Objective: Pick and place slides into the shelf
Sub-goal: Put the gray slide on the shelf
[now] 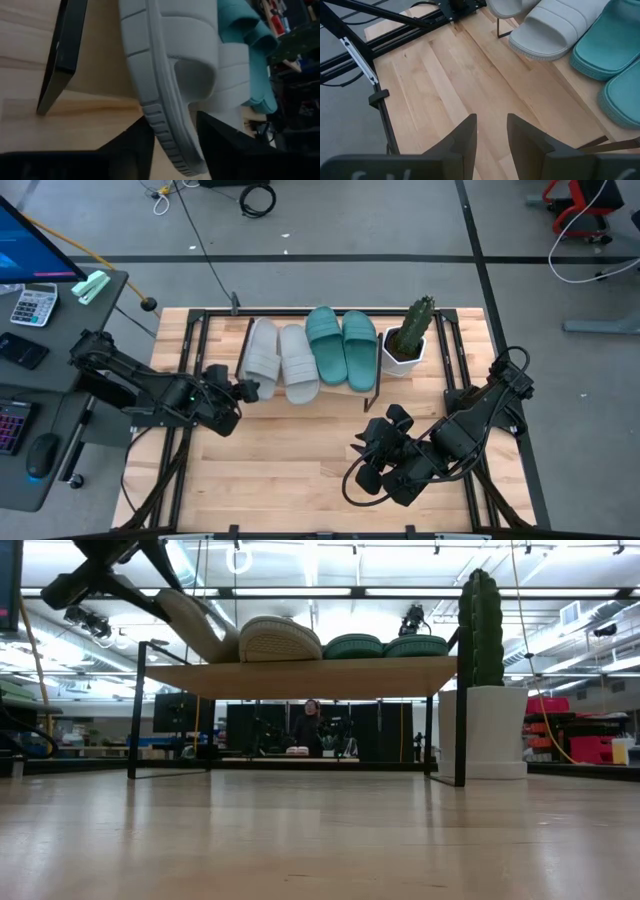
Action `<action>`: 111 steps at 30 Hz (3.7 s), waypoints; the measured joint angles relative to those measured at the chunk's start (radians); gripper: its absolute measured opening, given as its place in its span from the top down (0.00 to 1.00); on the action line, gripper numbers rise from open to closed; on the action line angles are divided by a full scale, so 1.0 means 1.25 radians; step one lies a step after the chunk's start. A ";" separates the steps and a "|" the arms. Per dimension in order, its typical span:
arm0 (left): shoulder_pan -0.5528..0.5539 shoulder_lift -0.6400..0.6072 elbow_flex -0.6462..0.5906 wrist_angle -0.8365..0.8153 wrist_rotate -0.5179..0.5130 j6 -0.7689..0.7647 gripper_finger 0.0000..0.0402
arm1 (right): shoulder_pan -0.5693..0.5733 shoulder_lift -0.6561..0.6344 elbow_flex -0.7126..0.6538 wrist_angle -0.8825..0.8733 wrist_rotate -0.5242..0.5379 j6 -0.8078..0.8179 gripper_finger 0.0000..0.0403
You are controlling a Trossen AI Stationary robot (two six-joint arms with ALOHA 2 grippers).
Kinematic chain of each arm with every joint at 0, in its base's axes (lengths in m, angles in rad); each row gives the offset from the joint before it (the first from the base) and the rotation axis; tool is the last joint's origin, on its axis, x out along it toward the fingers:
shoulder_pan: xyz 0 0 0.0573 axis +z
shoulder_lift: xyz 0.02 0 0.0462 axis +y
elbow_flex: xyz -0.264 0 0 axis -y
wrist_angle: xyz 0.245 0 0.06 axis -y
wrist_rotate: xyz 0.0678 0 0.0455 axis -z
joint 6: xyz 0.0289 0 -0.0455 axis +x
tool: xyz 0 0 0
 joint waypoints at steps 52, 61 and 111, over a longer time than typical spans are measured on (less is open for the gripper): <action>-0.001 -0.002 0.000 0.002 0.112 0.125 0.91 | 0.000 0.000 0.000 0.000 0.000 -0.002 0.72; -0.001 -0.007 0.000 0.035 0.085 0.166 0.91 | 0.000 0.000 0.000 0.000 0.000 -0.003 0.72; -0.002 -0.023 0.000 -0.065 0.197 0.162 0.23 | -0.006 0.000 0.000 0.003 -0.040 -0.046 0.71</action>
